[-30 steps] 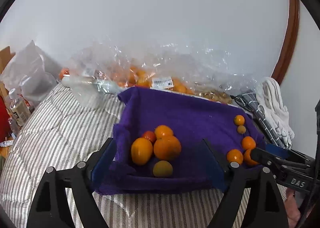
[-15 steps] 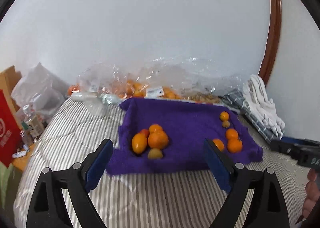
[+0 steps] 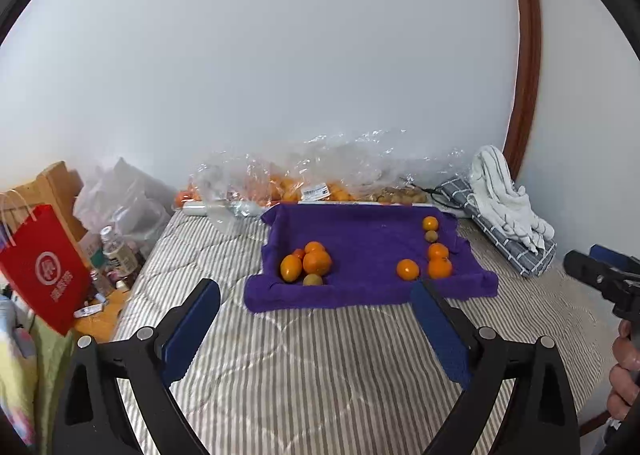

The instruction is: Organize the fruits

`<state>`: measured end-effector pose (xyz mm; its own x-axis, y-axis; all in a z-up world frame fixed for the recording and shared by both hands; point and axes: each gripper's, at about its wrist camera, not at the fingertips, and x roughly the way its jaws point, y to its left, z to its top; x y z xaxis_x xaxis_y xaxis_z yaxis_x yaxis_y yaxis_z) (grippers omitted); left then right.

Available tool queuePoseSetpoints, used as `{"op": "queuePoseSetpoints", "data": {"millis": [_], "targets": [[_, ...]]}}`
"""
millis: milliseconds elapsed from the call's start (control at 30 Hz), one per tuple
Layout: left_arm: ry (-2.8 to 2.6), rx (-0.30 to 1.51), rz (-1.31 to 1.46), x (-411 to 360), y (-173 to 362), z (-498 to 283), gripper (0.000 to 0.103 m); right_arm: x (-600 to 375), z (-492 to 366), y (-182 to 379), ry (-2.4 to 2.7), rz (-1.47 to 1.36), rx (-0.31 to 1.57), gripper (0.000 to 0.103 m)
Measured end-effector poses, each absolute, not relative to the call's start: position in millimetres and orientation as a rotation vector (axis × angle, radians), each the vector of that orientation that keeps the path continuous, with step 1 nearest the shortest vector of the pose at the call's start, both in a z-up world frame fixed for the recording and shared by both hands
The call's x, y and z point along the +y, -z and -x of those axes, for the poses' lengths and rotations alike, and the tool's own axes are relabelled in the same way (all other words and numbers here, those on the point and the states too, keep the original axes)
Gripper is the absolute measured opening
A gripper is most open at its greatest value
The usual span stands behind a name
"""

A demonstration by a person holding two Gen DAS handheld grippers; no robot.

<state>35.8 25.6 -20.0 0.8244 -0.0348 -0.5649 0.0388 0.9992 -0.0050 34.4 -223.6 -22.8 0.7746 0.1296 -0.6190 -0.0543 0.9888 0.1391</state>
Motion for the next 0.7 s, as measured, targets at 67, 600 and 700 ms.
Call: {"op": "queuePoseSetpoints", "data": {"millis": [67, 600, 700], "targets": [[0.048, 0.593, 0.005, 24, 15, -28, 0.097, -227, -24, 17, -0.095, -0.124, 0.665, 0.101], [0.051, 0.574, 0.018, 15, 6, -5, 0.097, -229, 11, 7, -0.076, -0.098, 0.648, 0.101], [0.053, 0.578, 0.017, 14, 6, -6, 0.097, -228, 13, 7, -0.075, -0.097, 0.646, 0.101]]}}
